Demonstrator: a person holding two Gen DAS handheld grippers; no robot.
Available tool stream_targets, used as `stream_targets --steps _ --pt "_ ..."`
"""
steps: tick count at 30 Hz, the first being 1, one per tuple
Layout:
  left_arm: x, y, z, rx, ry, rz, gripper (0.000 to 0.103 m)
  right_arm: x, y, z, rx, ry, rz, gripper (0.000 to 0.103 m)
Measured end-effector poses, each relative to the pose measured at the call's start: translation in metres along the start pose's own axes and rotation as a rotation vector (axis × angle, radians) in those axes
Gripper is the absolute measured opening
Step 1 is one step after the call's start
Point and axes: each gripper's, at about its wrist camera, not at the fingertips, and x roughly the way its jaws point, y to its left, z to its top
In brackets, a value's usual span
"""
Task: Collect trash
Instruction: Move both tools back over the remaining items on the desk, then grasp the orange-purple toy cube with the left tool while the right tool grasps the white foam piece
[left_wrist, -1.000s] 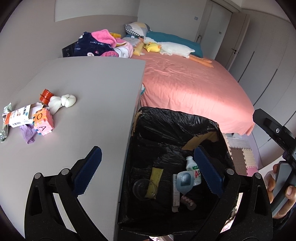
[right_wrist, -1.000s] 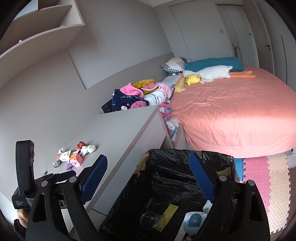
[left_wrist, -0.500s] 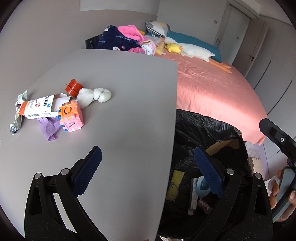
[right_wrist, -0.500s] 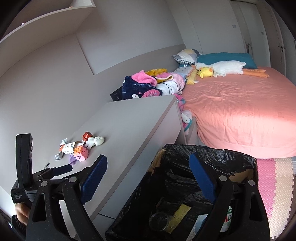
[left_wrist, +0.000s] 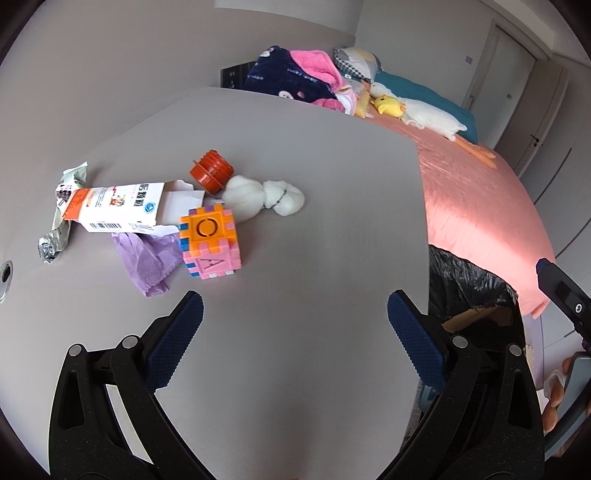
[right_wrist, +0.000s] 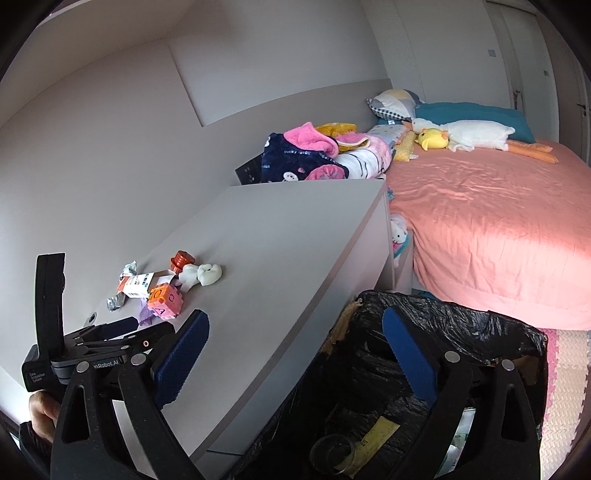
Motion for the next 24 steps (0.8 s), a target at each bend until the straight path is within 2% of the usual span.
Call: stream_targets --steps 3,9,15,17,24 --pt "0.002 0.012 0.005 -0.025 -0.014 0.016 0.097 0.01 0.009 0.004 -0.033 0.003 -0.001 0.1" --pt "0.014 0.025 0.014 -0.026 -0.023 0.068 0.096 0.033 0.023 0.011 -0.09 0.017 0.021 0.1" --pt "0.034 0.034 0.021 -0.025 0.006 0.079 0.087 0.059 0.033 0.019 -0.108 0.045 0.038 0.1" --pt "0.041 0.036 0.022 -0.021 0.021 0.072 0.08 0.066 0.037 0.023 -0.11 0.052 0.045 0.1" --pt "0.052 0.044 0.033 -0.026 0.029 0.075 0.073 0.09 0.054 0.033 -0.153 0.073 0.066 0.1"
